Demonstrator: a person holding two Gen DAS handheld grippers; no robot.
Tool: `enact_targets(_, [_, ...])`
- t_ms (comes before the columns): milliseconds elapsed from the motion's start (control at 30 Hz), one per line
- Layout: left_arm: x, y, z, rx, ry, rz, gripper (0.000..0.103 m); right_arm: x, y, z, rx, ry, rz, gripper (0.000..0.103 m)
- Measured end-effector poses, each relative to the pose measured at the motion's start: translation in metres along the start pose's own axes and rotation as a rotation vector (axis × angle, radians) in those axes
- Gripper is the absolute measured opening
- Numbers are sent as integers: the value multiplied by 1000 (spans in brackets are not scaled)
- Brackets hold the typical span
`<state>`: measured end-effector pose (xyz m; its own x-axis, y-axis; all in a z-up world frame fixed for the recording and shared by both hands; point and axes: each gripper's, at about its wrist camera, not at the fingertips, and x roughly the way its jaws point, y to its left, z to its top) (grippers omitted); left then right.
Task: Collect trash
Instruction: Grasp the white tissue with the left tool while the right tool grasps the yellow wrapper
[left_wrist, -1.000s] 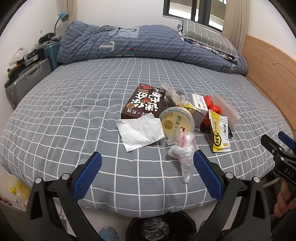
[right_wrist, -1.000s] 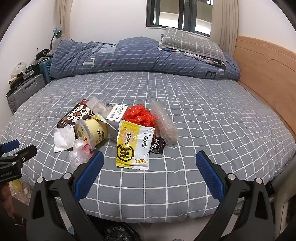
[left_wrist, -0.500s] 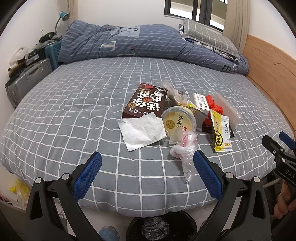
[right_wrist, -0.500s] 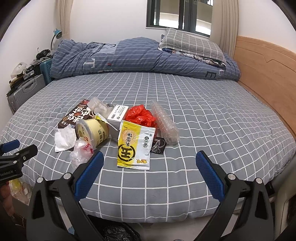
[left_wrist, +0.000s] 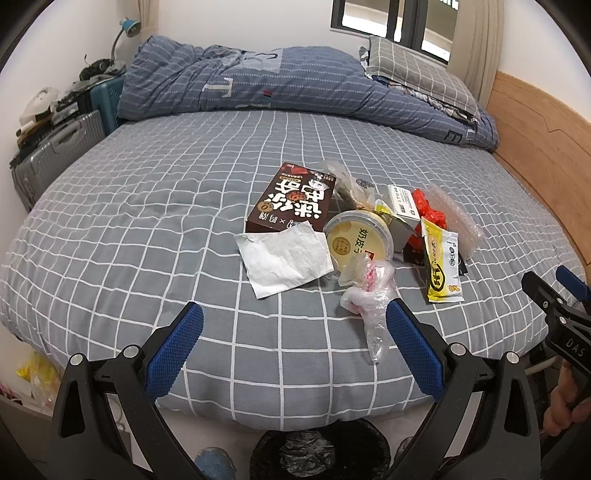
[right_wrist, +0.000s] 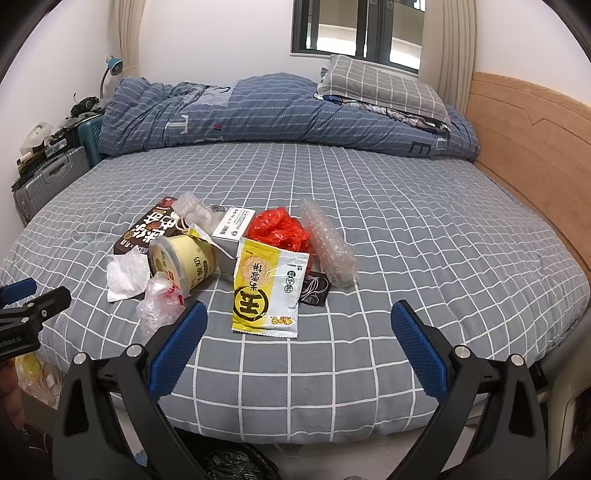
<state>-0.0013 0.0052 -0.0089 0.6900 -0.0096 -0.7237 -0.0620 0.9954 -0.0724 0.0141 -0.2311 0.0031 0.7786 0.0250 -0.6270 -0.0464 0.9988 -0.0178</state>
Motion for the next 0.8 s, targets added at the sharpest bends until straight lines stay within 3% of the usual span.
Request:
enact_targets(367, [44, 12, 13, 3, 50, 52, 97, 44, 19, 11, -38, 50, -1, 96])
enact_targets(800, [122, 24, 29, -11, 165, 39, 97, 117, 17, 22, -3, 154, 15, 95])
